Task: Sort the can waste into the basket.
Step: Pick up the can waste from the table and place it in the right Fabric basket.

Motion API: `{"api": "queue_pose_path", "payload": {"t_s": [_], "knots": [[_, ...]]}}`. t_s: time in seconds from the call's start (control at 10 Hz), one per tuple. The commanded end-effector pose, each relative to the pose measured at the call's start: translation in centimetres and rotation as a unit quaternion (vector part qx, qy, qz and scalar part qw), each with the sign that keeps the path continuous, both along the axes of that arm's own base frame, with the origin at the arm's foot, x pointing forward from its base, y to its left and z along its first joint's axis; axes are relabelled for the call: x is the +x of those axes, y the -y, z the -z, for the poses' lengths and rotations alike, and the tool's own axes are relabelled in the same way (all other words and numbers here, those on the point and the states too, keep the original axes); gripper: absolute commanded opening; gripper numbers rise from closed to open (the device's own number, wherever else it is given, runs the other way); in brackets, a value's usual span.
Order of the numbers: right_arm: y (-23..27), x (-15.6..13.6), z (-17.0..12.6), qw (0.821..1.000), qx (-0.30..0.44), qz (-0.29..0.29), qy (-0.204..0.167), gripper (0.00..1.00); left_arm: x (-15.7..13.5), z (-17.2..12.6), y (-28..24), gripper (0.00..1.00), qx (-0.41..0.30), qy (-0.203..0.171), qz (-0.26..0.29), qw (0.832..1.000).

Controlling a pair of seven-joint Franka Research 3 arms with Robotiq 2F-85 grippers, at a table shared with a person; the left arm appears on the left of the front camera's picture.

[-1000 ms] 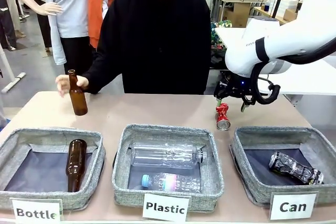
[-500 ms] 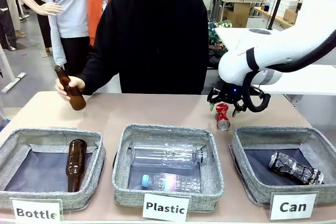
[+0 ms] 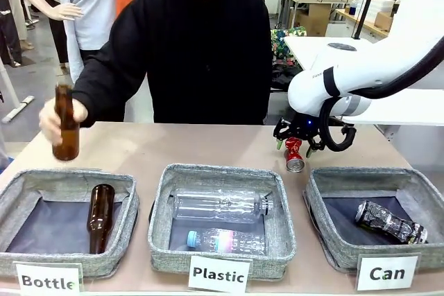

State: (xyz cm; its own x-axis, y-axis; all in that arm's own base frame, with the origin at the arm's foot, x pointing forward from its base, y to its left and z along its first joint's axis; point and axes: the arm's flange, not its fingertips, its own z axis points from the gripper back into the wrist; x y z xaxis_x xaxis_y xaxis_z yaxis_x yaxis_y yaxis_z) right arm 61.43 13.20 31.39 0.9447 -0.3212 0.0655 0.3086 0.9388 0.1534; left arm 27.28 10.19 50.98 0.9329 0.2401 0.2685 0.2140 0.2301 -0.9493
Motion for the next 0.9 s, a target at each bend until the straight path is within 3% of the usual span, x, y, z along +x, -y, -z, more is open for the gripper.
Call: {"api": "queue_pose_path", "payload": {"t_s": [0.0,0.1,0.2,0.3,0.4,0.6,0.8], "knots": [[0.1,0.0,0.2,1.0,0.019,0.002,-0.008,0.41,-0.3,-0.1,0.0,1.0,0.001,-0.002,0.003,1.0],[0.2,0.1,0.3,1.0,0.022,0.004,-0.009,0.41,0.0,0.0,0.0,1.0,0.0,0.0,0.0,1.0],[0.2,0.1,0.2,1.0,0.026,0.006,-0.009,0.0,-2.2,-1.3,-0.8,1.0,0.016,0.012,0.018,1.0],[0.4,0.2,0.2,1.0,0.028,0.008,-0.009,0.35,-4.5,-2.5,-2.2,1.0,0.032,0.025,0.028,0.999],[0.4,0.2,0.3,0.999,0.032,0.006,-0.008,0.0,-7.1,-3.8,-3.9,1.0,0.051,0.041,0.029,0.997],[0.6,0.3,0.4,0.999,0.04,0.007,-0.007,0.0,-10.4,-4.0,-5.9,1.0,0.057,0.041,0.033,0.997],[0.7,0.3,0.3,0.999,0.044,0.006,-0.007,0.0,-11.7,-3.7,-7.6,1.0,0.056,0.026,0.004,0.998]]}}
